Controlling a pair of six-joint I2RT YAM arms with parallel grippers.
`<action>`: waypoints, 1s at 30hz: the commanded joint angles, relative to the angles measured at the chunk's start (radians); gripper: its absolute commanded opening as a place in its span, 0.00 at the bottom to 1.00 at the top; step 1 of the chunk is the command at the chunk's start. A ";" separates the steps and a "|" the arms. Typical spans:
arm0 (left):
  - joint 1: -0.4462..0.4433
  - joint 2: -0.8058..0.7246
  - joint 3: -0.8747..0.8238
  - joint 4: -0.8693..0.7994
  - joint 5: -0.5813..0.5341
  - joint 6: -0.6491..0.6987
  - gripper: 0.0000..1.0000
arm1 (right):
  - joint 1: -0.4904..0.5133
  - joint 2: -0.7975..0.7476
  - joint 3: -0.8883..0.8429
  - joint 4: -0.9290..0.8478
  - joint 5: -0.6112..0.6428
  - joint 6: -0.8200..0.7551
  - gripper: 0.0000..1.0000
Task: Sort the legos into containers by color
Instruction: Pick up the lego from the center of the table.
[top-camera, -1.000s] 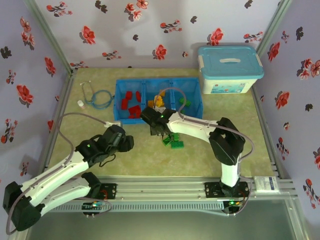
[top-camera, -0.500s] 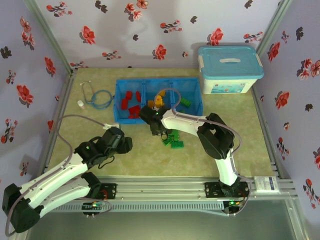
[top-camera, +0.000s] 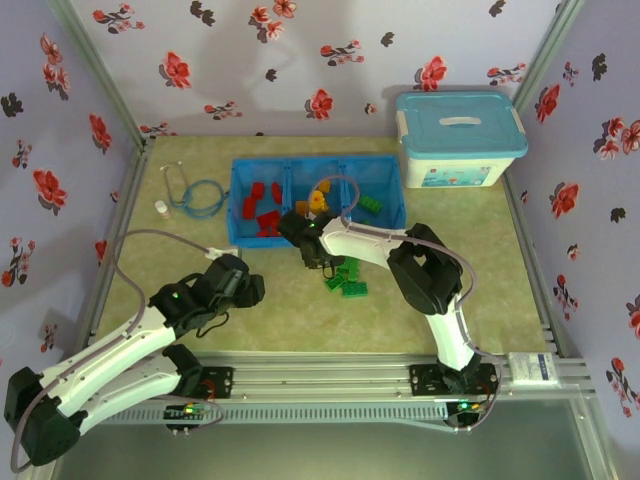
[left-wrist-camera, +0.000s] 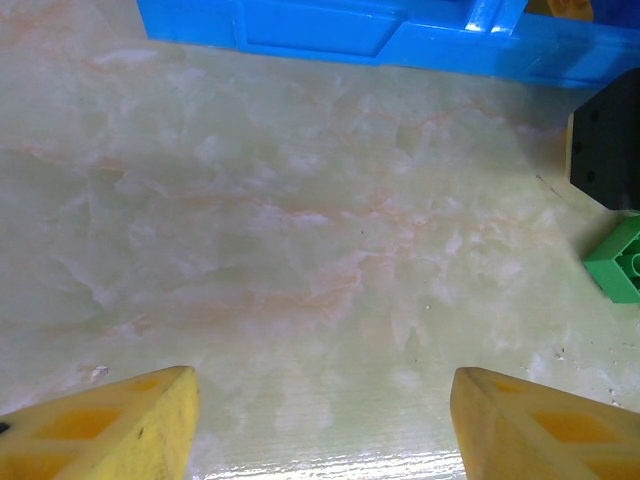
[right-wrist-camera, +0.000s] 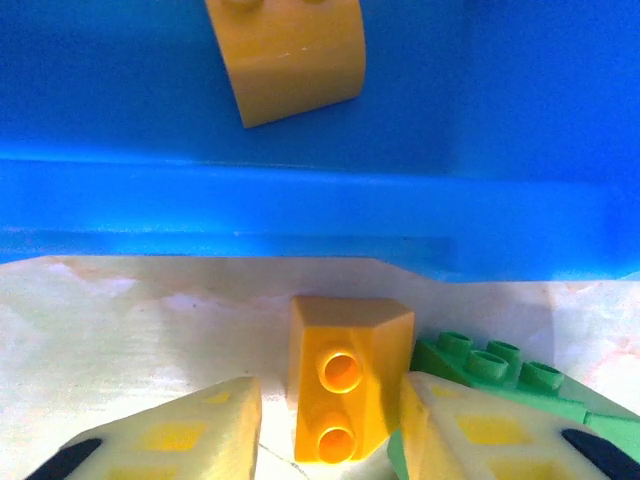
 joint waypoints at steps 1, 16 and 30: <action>-0.006 -0.002 -0.008 -0.002 -0.023 -0.020 0.67 | -0.010 0.036 -0.007 -0.016 0.002 0.000 0.37; -0.005 -0.011 0.001 -0.012 -0.032 -0.018 0.67 | 0.033 -0.064 -0.052 -0.006 0.009 0.018 0.18; -0.007 -0.023 0.004 -0.026 -0.035 -0.017 0.66 | 0.036 -0.241 0.046 -0.039 0.041 -0.056 0.19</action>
